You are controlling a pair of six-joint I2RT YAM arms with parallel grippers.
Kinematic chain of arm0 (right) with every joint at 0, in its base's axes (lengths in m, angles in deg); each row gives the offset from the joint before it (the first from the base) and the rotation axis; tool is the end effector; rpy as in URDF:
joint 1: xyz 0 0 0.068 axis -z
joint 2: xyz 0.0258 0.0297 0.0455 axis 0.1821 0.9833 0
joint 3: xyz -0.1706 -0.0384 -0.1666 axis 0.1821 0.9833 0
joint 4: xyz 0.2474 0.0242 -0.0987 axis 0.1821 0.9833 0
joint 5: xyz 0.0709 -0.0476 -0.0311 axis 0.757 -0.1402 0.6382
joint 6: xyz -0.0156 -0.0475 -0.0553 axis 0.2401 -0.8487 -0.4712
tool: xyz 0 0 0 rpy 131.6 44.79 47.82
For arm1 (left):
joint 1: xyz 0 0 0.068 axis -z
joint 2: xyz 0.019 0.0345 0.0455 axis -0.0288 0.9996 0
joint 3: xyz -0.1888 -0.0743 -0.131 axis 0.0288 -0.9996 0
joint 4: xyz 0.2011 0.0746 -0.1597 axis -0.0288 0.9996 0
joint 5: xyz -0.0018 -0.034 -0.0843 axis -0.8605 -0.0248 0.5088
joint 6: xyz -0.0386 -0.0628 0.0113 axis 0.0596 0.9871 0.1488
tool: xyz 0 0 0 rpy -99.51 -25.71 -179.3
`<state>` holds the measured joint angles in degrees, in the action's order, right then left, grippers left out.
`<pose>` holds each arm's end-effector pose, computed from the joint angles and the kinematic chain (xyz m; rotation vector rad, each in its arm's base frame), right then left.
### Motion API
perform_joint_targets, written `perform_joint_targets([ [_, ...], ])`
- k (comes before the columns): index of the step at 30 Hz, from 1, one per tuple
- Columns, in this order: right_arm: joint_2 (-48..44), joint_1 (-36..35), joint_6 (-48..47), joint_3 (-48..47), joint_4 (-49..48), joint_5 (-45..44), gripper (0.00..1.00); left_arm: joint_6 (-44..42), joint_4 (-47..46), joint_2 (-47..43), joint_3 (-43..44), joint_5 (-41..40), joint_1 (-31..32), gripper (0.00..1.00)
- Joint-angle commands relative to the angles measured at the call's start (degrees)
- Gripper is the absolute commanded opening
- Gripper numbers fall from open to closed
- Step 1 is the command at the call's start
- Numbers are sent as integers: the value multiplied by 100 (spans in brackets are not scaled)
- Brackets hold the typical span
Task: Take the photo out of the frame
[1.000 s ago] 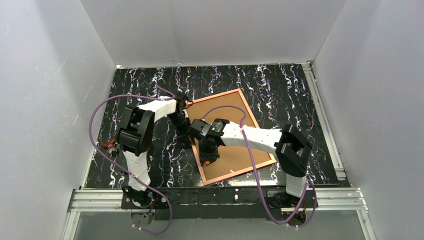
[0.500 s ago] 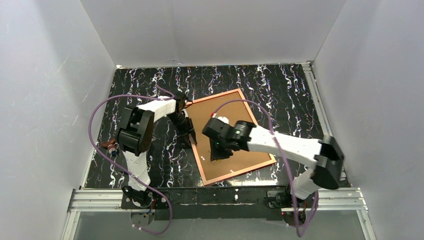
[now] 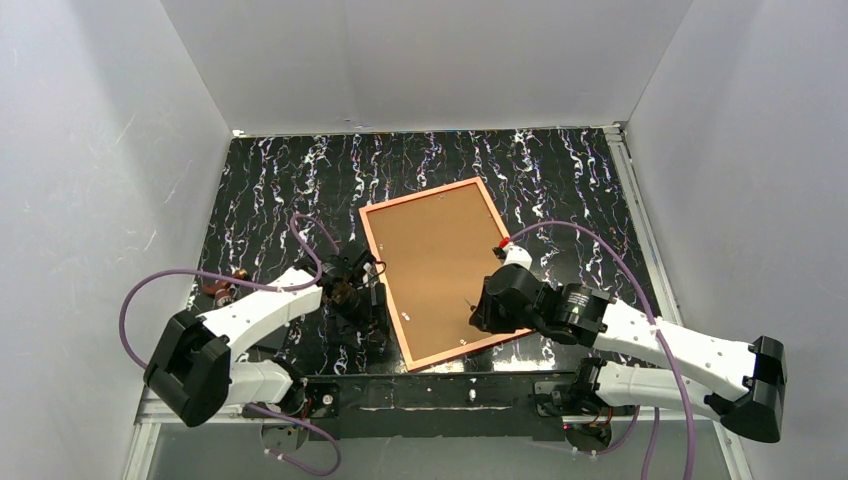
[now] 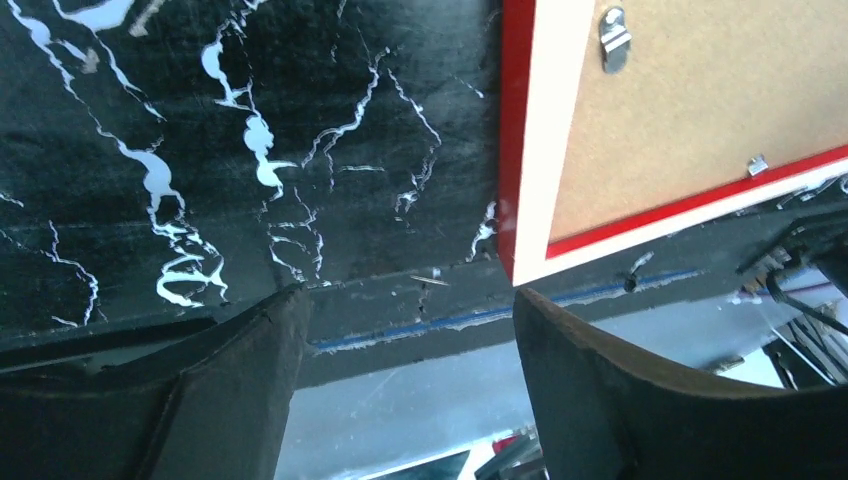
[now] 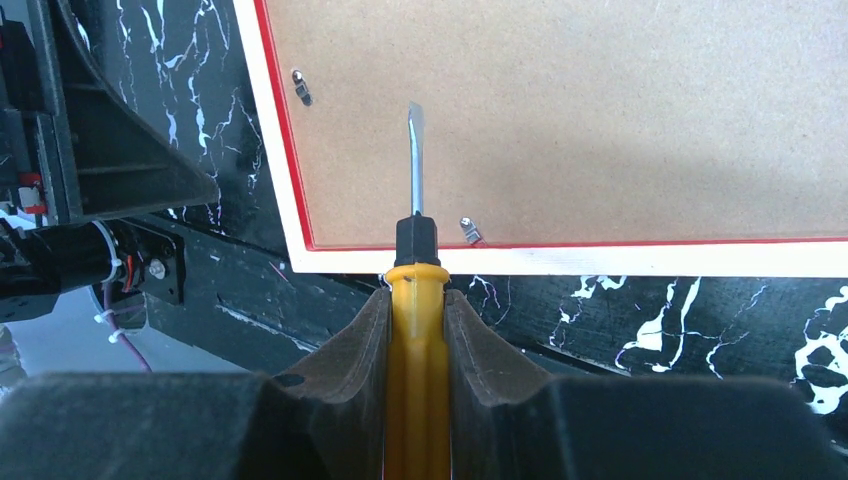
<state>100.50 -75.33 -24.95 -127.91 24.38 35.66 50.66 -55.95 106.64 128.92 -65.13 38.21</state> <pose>0.1156 0.2040 0.2258 -0.0562 2.4554 0.6546 0.2290 -0.1899 0.1725 -0.0556 2.5077 -0.9741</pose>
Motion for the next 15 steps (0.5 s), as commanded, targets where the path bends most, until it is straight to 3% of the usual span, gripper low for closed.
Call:
perform_joint_targets([
  [1, -296, 15, 263, 274, -260, -116, 1, 262, 55, 162, -191, -296, 283, 73],
  [9, -352, 14, 351, 354, -323, 4, 1, 705, -123, 501, -79, -719, 1134, 85],
  [15, -352, 4, 389, 405, -422, 93, 1, 1166, -151, 1056, 122, -1044, 1522, 77],
])
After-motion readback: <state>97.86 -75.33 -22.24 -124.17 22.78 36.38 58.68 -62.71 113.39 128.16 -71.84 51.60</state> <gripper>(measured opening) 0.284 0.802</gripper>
